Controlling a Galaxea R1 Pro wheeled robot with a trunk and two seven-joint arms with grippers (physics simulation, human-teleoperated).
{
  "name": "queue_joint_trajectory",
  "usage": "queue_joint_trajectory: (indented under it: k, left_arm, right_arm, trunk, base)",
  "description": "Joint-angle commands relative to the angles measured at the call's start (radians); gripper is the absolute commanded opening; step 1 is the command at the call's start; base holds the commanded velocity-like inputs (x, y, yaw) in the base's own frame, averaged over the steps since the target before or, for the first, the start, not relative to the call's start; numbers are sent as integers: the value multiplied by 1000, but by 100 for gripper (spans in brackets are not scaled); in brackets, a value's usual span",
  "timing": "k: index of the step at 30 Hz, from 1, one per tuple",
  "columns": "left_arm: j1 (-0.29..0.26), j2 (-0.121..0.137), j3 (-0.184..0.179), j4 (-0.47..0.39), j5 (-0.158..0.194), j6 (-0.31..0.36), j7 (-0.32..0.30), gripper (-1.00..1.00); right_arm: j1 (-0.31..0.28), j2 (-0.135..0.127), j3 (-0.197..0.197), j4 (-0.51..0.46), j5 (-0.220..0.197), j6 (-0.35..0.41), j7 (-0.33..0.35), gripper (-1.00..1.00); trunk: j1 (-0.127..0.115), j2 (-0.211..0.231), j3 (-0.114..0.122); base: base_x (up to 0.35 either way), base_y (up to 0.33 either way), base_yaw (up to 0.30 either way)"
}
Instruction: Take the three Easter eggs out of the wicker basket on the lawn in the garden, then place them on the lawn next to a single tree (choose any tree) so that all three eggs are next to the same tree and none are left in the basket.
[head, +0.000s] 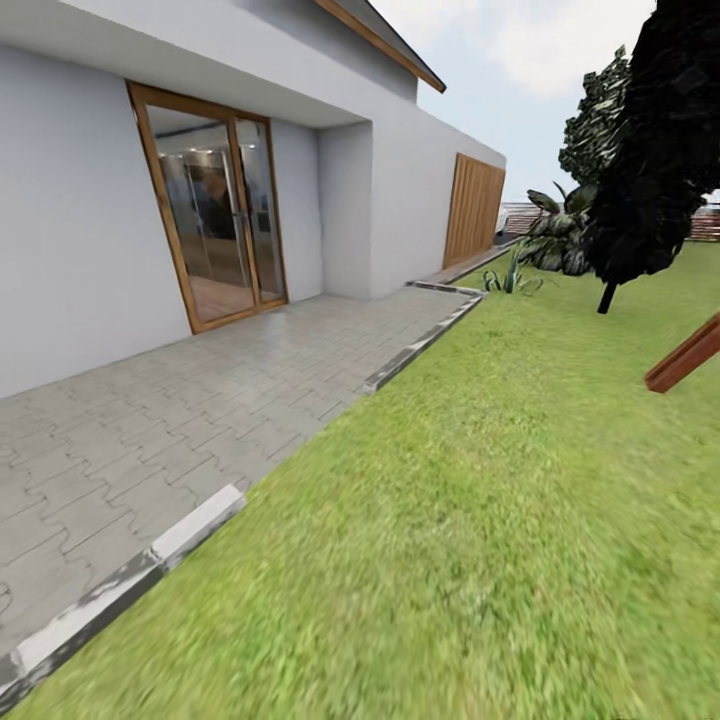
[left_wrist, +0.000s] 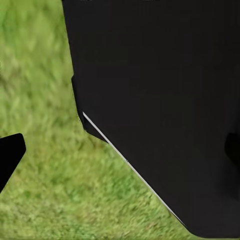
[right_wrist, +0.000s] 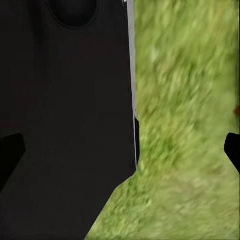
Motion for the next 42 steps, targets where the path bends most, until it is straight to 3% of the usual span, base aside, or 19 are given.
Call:
queue_joint_trajectory:
  k: [1,42]
  left_arm:
    - [1,0,0,-3,-6,0,-2,100]
    - [1,0,0,-4,-6,-1,-2,100]
  right_arm:
    - [-1,0,1,2,-8,-6,1,100]
    - [-1,0,2,2,-7,-5,1,100]
  trunk:
    - [1,0,0]
    - [1,0,0]
  base:
    - [269,-190,-300]
    - [269,-190,-276]
